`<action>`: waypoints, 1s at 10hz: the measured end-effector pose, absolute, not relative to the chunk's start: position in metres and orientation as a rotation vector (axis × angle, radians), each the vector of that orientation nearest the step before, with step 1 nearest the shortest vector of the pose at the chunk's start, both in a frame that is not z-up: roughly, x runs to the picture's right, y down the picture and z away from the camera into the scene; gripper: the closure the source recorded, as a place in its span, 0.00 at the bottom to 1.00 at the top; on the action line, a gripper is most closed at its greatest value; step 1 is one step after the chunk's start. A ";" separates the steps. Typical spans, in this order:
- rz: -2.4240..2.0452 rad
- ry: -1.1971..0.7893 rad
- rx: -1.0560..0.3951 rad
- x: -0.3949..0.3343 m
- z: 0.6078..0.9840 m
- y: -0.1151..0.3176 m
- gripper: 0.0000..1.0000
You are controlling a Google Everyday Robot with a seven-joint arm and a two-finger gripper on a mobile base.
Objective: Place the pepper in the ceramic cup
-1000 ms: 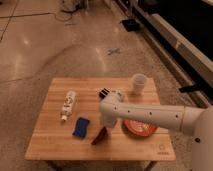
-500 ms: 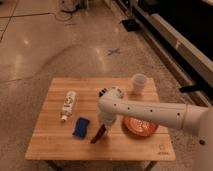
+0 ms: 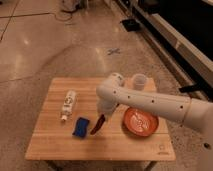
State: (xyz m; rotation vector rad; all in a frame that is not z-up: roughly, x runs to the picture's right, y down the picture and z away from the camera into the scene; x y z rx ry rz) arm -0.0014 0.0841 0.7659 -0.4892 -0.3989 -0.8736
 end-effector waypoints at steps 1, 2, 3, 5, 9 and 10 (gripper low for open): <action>-0.873 -0.377 -0.465 0.005 0.765 0.055 1.00; -0.869 -0.362 -0.452 0.011 0.765 0.033 1.00; -0.845 -0.327 -0.434 0.032 0.774 0.000 1.00; -0.791 -0.273 -0.443 0.079 0.797 -0.029 1.00; -0.654 -0.194 -0.456 0.180 0.849 -0.073 1.00; -0.622 -0.191 -0.438 0.194 0.856 -0.089 1.00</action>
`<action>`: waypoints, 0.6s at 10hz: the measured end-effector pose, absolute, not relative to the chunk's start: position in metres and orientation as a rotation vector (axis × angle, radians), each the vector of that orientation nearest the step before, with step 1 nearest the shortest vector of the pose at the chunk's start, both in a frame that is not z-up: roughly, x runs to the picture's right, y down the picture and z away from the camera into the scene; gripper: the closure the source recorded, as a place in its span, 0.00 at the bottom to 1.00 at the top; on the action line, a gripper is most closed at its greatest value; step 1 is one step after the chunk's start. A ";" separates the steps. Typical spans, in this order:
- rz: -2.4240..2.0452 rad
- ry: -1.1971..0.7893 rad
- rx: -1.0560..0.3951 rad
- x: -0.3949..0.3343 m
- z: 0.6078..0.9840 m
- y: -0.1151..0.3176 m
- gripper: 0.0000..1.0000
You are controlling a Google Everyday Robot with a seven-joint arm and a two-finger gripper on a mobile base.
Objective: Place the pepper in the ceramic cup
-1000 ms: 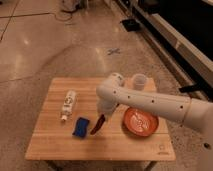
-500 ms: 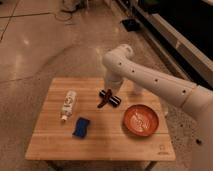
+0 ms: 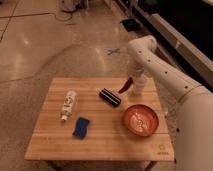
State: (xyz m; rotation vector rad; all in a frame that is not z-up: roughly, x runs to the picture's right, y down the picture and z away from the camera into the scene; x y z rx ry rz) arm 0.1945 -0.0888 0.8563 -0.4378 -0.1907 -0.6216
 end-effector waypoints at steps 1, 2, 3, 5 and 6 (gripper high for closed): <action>-0.599 -0.187 -0.420 0.205 0.861 -0.103 1.00; -0.584 -0.181 -0.407 0.214 0.863 -0.114 1.00; -0.570 -0.170 -0.388 0.224 0.865 -0.131 1.00; -0.564 -0.145 -0.375 0.239 0.869 -0.144 1.00; -0.557 -0.123 -0.376 0.251 0.872 -0.147 1.00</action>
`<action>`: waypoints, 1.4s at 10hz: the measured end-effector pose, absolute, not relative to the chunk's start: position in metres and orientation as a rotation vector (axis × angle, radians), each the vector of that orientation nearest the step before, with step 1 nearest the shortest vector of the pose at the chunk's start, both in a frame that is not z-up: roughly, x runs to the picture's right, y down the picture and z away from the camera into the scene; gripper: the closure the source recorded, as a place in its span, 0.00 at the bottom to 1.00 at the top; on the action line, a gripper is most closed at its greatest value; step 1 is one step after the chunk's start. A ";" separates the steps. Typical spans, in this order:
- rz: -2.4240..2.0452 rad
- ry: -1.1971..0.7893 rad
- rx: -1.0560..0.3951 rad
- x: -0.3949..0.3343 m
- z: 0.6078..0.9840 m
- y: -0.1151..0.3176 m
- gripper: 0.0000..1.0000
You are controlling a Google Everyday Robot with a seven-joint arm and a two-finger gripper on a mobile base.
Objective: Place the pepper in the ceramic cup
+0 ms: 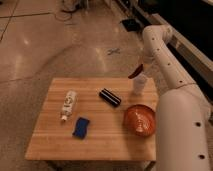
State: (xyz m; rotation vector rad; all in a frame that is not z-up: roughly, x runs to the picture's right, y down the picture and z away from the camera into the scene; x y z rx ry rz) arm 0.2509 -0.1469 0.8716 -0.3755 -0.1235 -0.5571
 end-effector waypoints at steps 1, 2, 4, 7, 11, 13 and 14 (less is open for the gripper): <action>-0.550 -0.102 -0.379 0.263 0.874 -0.147 1.00; -0.542 -0.073 -0.382 0.278 0.878 -0.147 1.00; -0.532 -0.042 -0.387 0.293 0.887 -0.145 0.98; -0.541 -0.054 -0.372 0.286 0.899 -0.142 0.70; -0.572 -0.052 -0.339 0.280 0.904 -0.143 0.30; -0.572 -0.031 -0.325 0.287 0.902 -0.144 0.20; -0.573 -0.024 -0.316 0.290 0.899 -0.145 0.20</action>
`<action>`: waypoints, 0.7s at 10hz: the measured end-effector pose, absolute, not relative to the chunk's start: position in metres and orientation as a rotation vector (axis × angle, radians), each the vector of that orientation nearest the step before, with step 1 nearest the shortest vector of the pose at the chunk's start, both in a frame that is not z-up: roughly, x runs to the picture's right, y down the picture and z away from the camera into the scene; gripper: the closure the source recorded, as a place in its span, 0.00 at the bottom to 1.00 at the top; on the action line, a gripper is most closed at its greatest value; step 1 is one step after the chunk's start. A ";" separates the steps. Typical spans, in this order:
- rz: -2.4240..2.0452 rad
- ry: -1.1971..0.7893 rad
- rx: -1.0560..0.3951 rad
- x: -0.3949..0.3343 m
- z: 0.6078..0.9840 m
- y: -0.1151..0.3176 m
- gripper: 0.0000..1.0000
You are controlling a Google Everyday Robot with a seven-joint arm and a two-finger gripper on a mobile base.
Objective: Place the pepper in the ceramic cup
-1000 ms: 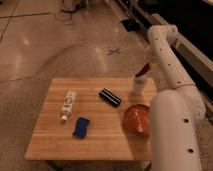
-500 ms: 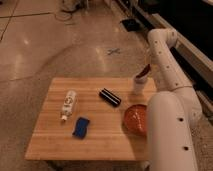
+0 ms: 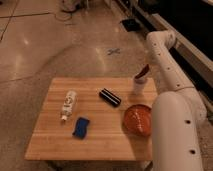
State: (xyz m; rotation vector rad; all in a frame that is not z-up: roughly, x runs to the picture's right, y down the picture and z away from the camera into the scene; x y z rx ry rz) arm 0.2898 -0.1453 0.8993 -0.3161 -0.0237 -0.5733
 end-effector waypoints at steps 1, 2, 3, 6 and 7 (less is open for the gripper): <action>-0.576 -0.022 -0.308 0.291 0.896 -0.146 0.20; -0.581 -0.028 -0.293 0.288 0.891 -0.147 0.20; -0.594 -0.045 -0.275 0.282 0.883 -0.147 0.20; -0.635 -0.087 -0.242 0.263 0.861 -0.142 0.20; -0.636 -0.089 -0.241 0.261 0.861 -0.143 0.20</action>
